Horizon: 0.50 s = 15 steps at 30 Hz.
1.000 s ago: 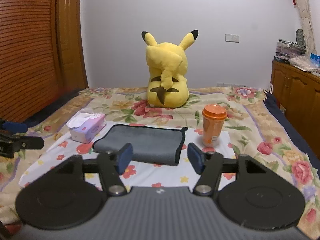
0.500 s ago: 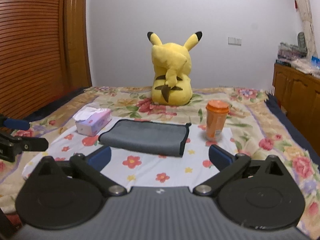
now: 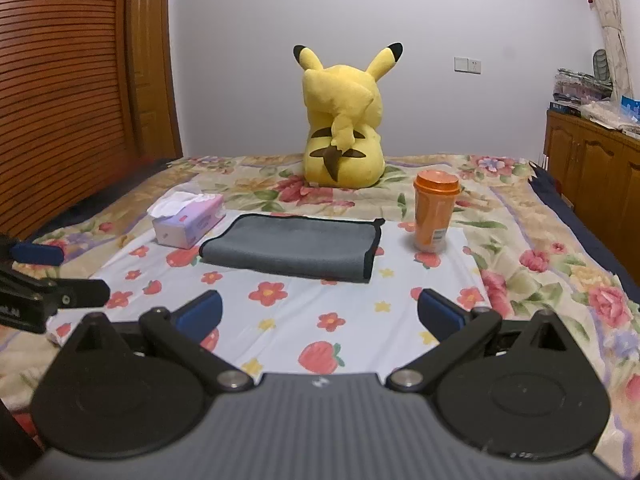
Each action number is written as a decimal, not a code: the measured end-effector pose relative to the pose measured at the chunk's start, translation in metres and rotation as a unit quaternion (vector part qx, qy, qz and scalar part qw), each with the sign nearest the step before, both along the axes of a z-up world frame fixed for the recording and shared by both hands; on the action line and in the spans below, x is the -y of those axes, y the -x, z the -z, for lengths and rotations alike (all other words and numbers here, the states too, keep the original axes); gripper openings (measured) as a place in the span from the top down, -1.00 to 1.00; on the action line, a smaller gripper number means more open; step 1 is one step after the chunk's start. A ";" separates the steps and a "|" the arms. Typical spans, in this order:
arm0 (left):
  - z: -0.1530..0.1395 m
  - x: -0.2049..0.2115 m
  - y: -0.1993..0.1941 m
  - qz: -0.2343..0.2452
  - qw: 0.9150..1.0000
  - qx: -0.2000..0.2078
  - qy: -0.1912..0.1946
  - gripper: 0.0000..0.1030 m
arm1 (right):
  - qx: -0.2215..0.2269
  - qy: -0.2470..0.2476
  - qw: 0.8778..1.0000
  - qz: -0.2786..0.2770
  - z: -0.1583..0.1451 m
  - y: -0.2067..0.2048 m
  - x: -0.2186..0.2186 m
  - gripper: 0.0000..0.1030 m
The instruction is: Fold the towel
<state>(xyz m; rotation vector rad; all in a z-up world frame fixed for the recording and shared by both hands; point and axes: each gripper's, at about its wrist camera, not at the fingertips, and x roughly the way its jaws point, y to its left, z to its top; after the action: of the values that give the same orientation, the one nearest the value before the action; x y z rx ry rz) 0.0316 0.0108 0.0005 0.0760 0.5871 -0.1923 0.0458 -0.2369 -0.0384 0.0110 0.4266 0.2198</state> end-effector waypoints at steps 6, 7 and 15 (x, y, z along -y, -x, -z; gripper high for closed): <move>0.014 0.004 0.000 -0.007 1.000 -0.014 0.009 -1.00 | -0.005 0.006 1.000 -0.001 0.010 -0.002 -0.007 -1.00; 0.017 0.004 0.000 -0.008 1.000 -0.016 0.009 -1.00 | -0.007 0.007 1.000 0.000 0.012 -0.002 -0.007 -1.00; 0.032 0.002 -0.005 -0.013 0.999 -0.029 0.010 -1.00 | -0.025 0.015 1.000 0.007 0.026 -0.006 -0.007 -1.00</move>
<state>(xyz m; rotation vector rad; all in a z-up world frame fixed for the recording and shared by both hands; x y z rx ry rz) 0.0362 0.0086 -0.0316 0.0433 0.6432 -0.1765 0.0518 -0.2297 -0.0647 -0.0091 0.4788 0.2002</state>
